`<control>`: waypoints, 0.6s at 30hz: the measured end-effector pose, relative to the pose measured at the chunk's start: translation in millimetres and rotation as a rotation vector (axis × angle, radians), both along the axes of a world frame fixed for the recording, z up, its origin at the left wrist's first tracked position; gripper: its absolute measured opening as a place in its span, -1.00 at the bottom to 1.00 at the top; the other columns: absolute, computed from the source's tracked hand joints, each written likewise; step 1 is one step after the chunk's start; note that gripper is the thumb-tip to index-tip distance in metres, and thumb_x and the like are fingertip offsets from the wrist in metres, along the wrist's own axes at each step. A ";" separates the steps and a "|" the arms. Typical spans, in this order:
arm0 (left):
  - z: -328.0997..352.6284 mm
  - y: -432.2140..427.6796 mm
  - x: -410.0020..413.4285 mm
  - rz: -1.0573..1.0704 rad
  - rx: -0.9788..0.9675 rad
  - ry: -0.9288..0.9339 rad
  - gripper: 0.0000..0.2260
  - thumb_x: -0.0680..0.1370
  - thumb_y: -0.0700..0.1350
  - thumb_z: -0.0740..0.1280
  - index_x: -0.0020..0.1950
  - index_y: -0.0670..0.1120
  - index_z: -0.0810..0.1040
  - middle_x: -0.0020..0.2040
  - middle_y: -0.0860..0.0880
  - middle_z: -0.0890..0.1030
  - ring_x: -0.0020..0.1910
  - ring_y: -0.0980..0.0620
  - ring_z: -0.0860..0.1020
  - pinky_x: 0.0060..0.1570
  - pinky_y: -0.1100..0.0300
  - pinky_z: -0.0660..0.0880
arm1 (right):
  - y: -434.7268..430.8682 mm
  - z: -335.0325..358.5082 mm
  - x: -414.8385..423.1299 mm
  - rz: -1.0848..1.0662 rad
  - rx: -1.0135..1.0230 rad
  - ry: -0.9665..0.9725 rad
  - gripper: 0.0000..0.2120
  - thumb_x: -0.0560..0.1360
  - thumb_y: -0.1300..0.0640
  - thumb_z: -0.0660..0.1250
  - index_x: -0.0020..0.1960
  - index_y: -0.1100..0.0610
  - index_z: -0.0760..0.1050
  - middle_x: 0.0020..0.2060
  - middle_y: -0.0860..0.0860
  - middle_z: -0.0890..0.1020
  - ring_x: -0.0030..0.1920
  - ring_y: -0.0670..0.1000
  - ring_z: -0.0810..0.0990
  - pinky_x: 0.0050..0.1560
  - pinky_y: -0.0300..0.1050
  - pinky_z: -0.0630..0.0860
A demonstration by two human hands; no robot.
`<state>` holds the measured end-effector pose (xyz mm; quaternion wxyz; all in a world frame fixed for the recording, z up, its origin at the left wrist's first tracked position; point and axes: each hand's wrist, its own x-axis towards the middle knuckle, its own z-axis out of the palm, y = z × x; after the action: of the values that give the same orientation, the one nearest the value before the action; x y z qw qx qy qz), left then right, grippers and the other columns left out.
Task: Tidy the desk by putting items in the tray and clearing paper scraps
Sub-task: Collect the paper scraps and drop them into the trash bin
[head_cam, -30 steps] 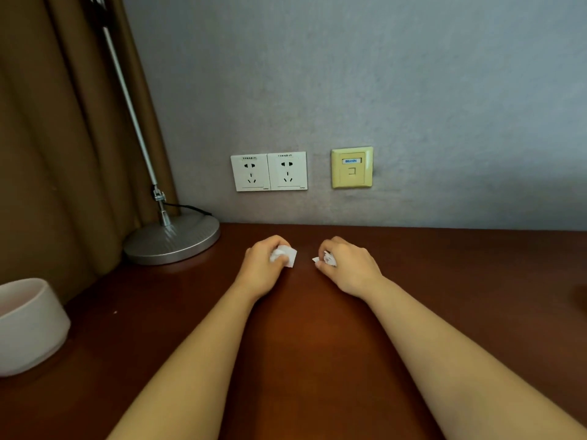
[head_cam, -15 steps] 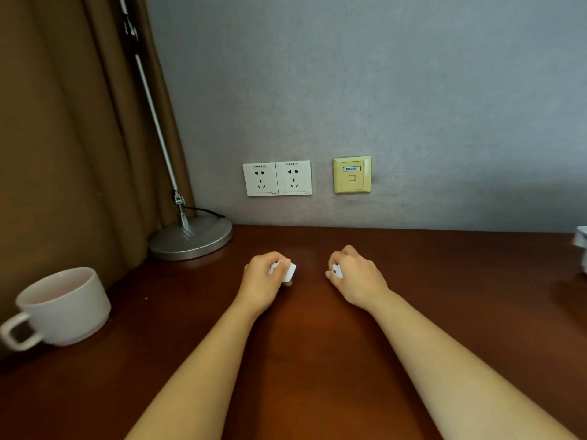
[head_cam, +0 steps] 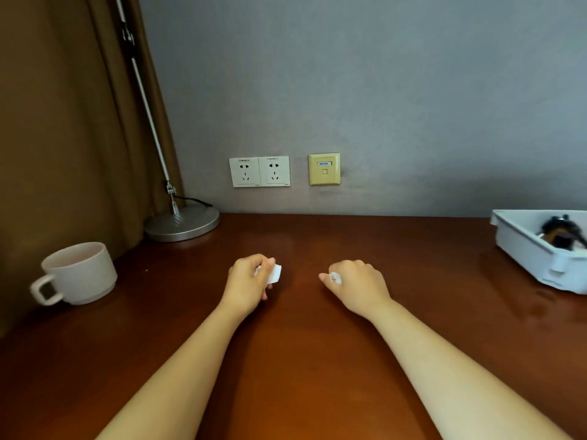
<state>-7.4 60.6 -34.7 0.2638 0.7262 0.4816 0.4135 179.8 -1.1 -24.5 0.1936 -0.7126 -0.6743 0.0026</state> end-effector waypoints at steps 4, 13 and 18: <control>0.6 -33.2 4.3 -0.049 -0.037 -0.032 -0.68 0.61 -0.06 0.20 -0.34 -0.04 0.46 -0.45 -0.02 0.49 -0.62 0.16 0.39 -0.42 0.28 0.40 | -37.0 2.0 5.6 -0.006 -0.006 0.111 -0.57 0.59 -0.11 0.15 -0.41 0.03 0.30 -0.45 -0.07 0.43 -0.42 -0.11 0.42 -0.43 -0.25 0.24; 29.9 -119.1 54.1 -0.295 -0.030 0.054 -0.66 0.60 -0.01 0.19 -0.36 -0.07 0.42 -0.48 0.04 0.44 -0.60 0.16 0.36 -0.46 0.32 0.34 | -124.5 31.0 40.0 -0.072 0.147 0.316 -0.51 0.58 -0.03 0.19 -0.47 0.09 0.21 -0.52 -0.03 0.30 -0.45 -0.04 0.31 -0.24 -0.06 0.38; 55.0 -177.3 101.2 -0.496 0.058 0.178 -0.73 0.60 -0.05 0.19 -0.28 -0.03 0.50 -0.43 0.04 0.50 -0.60 0.19 0.38 -0.53 0.39 0.34 | -191.1 54.7 75.9 -0.069 0.151 0.345 -0.52 0.57 0.00 0.22 -0.44 0.15 0.17 -0.50 0.02 0.22 -0.47 -0.04 0.19 -0.37 -0.20 0.13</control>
<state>93.8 -116.7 20.3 0.2928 0.8628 0.2982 0.2846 255.7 -192.2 30.2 0.3594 -0.7076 -0.6046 0.0674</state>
